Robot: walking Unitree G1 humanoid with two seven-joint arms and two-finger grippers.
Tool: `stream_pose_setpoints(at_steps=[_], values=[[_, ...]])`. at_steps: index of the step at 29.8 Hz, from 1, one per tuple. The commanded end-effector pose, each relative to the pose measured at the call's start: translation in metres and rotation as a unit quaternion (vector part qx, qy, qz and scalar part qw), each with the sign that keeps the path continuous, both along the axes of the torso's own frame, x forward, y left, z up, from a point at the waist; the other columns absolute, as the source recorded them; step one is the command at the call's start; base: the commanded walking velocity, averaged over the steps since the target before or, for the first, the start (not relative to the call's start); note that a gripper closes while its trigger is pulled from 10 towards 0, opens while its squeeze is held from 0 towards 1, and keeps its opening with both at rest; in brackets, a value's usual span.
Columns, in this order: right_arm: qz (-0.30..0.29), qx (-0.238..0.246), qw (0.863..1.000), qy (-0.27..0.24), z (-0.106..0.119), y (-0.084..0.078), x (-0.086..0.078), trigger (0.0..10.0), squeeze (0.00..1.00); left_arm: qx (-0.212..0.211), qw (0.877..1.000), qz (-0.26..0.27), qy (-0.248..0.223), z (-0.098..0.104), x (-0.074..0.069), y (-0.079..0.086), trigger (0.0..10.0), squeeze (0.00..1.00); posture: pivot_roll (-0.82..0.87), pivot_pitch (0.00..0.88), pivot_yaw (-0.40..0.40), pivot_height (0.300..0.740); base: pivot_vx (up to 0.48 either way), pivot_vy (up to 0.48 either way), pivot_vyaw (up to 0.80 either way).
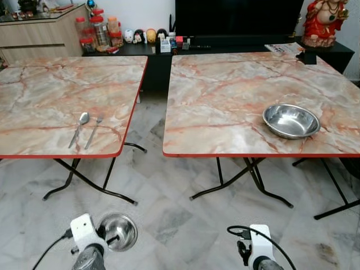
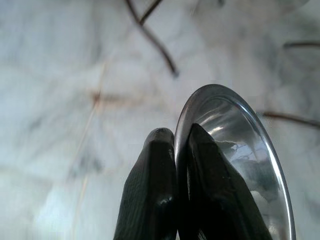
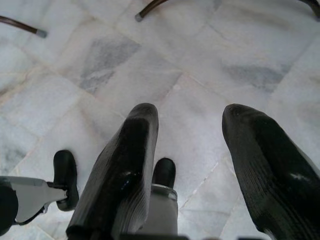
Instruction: Setting the table
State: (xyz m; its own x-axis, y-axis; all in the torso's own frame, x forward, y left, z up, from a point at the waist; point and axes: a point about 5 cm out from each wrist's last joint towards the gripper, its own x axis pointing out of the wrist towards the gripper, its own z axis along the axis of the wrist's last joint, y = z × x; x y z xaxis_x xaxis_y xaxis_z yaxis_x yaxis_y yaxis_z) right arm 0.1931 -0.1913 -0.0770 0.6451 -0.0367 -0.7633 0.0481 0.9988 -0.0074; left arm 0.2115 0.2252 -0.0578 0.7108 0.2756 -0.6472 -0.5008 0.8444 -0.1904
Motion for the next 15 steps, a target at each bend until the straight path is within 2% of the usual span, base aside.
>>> stream_pose_setpoints(at_steps=[1,6,15], values=[[0.002,0.000,1.000,-0.002,0.0019,0.0037,0.0052,10.0,0.00,0.002,1.000,0.001,0.012,-0.0003,0.0006,0.0020,10.0,0.00,-0.05,0.000,0.014,0.740,0.000,-0.281,0.00],[0.005,-0.010,1.000,0.008,0.0011,0.0031,0.0046,10.0,0.00,0.006,0.999,-0.020,0.025,-0.0024,0.0002,-0.0036,10.0,0.00,-0.06,0.000,0.021,0.740,0.000,-0.295,0.00],[0.003,-0.023,0.999,0.024,-0.0024,0.0009,-0.0019,10.0,0.00,0.000,0.999,-0.017,0.035,-0.0065,-0.0055,-0.0056,10.0,0.00,-0.06,0.000,0.023,0.740,0.000,-0.296,0.00]])
